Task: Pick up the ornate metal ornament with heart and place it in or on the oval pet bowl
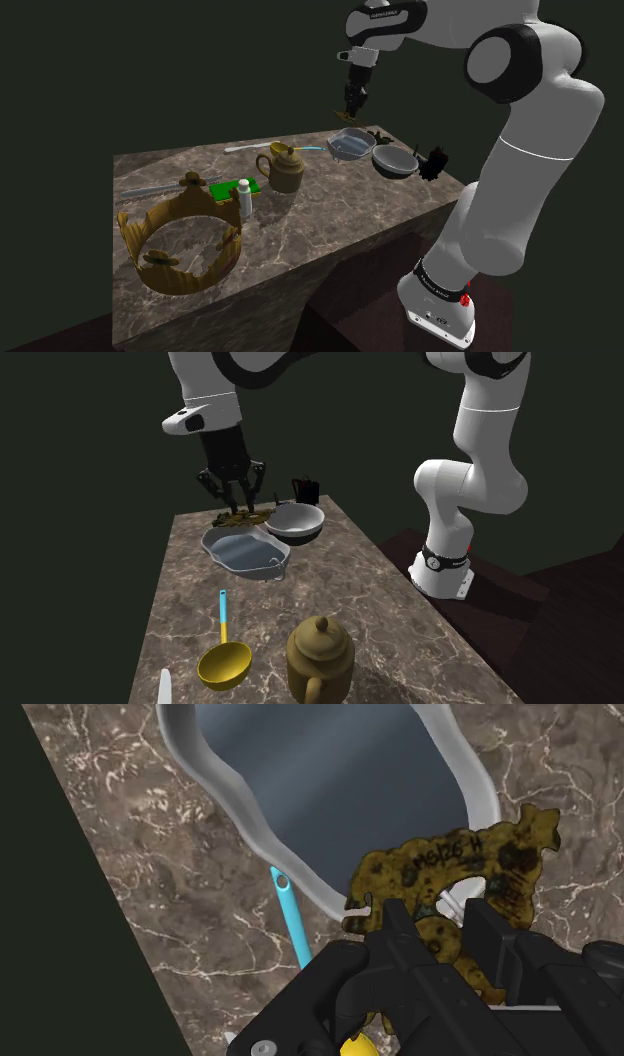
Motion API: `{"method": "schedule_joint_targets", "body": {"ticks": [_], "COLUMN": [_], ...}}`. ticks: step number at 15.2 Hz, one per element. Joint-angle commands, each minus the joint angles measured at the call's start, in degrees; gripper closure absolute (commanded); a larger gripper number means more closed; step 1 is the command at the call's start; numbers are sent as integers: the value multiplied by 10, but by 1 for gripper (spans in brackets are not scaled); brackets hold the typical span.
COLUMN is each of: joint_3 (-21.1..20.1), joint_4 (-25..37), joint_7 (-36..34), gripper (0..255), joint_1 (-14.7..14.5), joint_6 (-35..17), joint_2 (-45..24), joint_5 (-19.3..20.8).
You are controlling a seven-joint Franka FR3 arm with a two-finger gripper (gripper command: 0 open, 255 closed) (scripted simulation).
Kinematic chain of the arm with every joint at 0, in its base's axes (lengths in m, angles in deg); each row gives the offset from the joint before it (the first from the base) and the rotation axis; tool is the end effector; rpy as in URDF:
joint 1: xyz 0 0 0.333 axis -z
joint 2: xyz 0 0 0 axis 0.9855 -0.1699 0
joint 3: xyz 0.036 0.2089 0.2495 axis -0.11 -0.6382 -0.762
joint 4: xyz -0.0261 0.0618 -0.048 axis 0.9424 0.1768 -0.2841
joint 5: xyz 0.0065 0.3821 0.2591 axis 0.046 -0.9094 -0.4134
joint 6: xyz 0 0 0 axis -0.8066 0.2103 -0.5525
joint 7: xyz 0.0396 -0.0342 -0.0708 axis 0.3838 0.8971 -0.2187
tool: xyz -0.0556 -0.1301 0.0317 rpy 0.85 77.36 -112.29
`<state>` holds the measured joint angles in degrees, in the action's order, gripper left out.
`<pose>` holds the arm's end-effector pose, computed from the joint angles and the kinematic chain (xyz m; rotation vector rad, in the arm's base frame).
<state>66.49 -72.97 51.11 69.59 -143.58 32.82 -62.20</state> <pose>0.5723 -0.2961 0.4503 -2.6907 -1.3738 0.0641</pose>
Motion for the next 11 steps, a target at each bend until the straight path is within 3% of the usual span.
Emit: {"method": "schedule_joint_targets", "body": {"ticks": [1,4,11], "joint_3": [10,22,19], "joint_4": [20,56,9], "joint_7": [30,73,79], "gripper": [255,255,255], "joint_1": [19,50,49], "joint_6": [9,24,-28], "joint_2": [-17,-49,-56], "joint_5": [-9,-26,-32]}}
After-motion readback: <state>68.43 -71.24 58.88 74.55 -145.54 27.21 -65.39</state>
